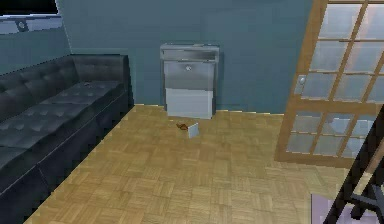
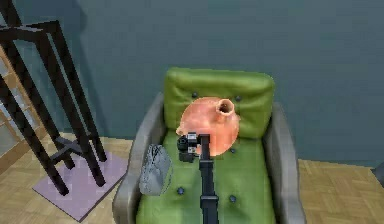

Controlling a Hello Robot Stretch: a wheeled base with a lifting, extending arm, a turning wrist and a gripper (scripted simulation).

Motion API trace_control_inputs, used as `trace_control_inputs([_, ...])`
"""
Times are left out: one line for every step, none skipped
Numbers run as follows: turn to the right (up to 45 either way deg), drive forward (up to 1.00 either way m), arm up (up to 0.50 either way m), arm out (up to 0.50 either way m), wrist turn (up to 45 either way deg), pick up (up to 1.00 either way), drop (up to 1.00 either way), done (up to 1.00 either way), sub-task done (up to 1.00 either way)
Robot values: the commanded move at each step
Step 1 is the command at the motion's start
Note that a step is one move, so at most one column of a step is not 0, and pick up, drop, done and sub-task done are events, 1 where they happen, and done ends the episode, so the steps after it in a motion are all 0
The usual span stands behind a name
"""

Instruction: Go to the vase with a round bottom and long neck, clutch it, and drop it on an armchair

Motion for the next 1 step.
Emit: trace_control_inputs([0.0,0.0,-0.32,0.0,0.0,0.0,0.0,0.0,0.0])
